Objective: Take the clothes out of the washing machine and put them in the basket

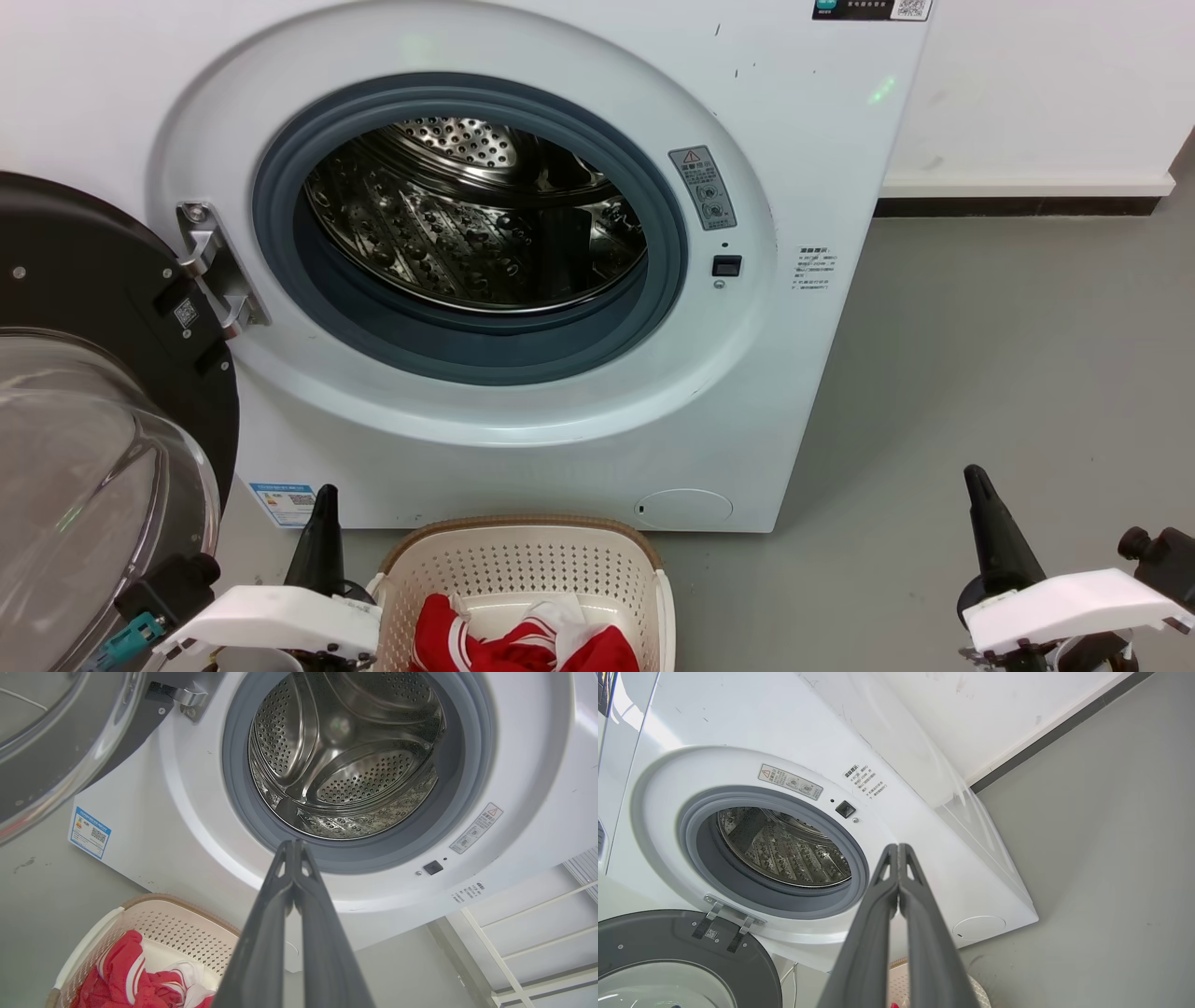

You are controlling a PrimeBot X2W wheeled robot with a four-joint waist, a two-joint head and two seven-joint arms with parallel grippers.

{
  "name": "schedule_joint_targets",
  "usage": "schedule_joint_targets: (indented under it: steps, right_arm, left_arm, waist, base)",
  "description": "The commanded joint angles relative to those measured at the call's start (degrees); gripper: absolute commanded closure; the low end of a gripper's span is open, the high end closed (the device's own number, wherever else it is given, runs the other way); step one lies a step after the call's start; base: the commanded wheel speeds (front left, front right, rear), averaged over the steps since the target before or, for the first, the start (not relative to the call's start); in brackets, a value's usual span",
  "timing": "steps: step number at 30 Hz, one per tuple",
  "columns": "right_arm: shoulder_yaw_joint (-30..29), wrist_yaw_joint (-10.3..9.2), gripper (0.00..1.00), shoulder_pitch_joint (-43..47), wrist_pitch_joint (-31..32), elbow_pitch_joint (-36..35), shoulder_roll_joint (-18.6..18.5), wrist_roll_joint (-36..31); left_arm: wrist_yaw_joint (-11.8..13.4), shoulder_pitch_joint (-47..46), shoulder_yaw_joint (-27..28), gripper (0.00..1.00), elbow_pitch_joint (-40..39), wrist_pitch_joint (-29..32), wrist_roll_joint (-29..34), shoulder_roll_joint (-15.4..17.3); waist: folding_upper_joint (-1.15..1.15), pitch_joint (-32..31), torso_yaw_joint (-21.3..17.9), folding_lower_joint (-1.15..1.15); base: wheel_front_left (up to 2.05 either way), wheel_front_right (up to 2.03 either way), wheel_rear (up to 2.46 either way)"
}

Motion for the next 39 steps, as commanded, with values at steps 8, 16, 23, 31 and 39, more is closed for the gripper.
schedule_joint_targets:
  steps: [8,16,23,31,39]
  right_arm:
    - [-0.61,0.0,1.0,-2.4,1.26,0.14,-0.42,7.67]
    - [-1.0,0.0,1.0,-3.02,2.26,0.65,-0.44,13.39]
    - [-1.45,0.0,1.0,-3.61,3.29,1.23,-0.44,19.34]
    - [-1.78,0.0,1.0,-4.04,3.99,1.65,-0.43,23.58]
    - [-2.13,0.0,1.0,-4.51,4.86,2.09,-0.4,28.12]
  left_arm:
    - [-0.84,-2.09,0.87,1.0,-0.17,1.73,-7.27,0.03]
    - [-1.3,-2.52,1.33,1.0,0.16,3.15,-12.89,-0.09]
    - [-1.75,-3.08,1.86,1.0,0.49,4.57,-18.65,-0.22]
    - [-2.08,-3.43,2.25,1.0,0.72,5.64,-22.87,-0.31]
    - [-2.52,-3.78,2.66,1.0,1.0,6.81,-27.39,-0.41]
  waist:
    - [0.0,0.14,0.04,0.0]
    - [0.0,0.27,0.07,0.0]
    - [0.0,0.41,0.1,0.0]
    - [0.0,0.52,0.13,0.0]
    - [0.0,0.65,0.16,0.0]
  base:
    - [0.0,0.0,0.0]
    - [0.0,0.0,0.0]
    - [0.0,0.0,0.0]
    - [0.0,0.0,0.0]
    - [0.0,0.0,0.0]
